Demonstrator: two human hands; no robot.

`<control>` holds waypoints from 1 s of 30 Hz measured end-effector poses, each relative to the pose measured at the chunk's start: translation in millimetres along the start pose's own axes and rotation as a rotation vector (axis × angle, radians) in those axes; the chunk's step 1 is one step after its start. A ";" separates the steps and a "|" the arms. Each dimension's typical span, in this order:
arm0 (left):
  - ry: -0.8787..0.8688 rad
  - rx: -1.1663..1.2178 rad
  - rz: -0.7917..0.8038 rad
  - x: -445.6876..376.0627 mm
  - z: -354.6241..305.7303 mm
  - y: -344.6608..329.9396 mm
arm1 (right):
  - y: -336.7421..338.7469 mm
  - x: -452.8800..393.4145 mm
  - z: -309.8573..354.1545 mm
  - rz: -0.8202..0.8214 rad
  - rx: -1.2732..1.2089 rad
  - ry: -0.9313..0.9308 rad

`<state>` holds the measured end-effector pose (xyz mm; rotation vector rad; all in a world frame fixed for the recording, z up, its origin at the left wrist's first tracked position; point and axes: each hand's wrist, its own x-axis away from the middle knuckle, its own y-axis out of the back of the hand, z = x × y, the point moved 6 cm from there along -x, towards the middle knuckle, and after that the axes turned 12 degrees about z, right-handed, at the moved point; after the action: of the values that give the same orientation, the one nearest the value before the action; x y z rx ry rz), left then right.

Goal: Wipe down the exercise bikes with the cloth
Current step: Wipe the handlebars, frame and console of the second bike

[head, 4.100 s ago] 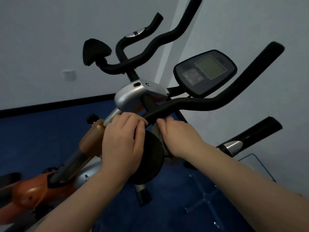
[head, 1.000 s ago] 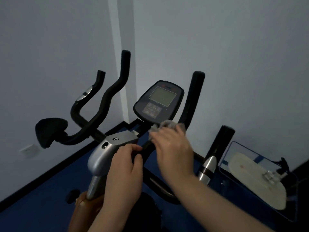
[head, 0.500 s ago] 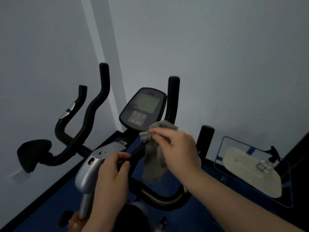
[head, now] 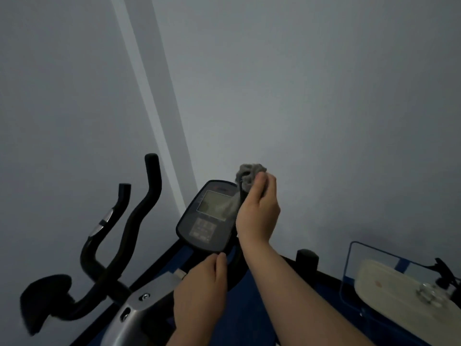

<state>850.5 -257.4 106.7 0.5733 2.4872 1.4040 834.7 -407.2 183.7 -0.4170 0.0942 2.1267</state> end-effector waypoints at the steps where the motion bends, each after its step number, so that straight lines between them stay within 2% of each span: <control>1: -0.008 -0.027 -0.007 1.3 -2.0 0.8 | 1.3 -2.8 -5.2 -0.020 -0.021 -0.096; 3: 0.019 0.006 -0.003 2.3 -2.7 2.6 | 1.5 -5.0 -11.3 -0.034 -0.056 -0.214; 4: 0.041 0.035 -0.002 2.9 -1.9 3.6 | 1.0 -5.4 -9.4 -0.033 -0.044 -0.197; 9: 0.044 0.075 -0.002 1.9 -1.3 2.5 | -3.0 -10.1 17.5 -0.007 0.007 0.166; 13: -0.012 -0.049 -0.007 1.6 -3.9 3.0 | 0.8 14.8 -10.2 -0.005 -0.001 0.072; 18: -0.042 -0.043 -0.021 3.5 -4.5 3.7 | -2.8 -11.6 11.7 0.028 0.042 0.099; 22: -0.046 -0.016 -0.054 3.7 -4.4 5.1 | 5.7 16.5 -15.1 0.065 0.048 0.039; 25: -0.060 -0.050 -0.045 2.7 -5.0 3.2 | 3.3 10.2 -12.7 0.017 0.044 0.022; 28: -0.023 -0.043 -0.042 3.4 -2.9 2.3 | 1.8 -3.3 20.5 0.045 0.135 0.257; 30: -0.042 -0.065 -0.052 5.3 -4.5 4.6 | 1.8 1.7 30.3 0.167 0.295 0.491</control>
<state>845.1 -256.4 112.8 0.5159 2.3969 1.4325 824.5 -400.0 211.4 -0.7648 0.7358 2.0838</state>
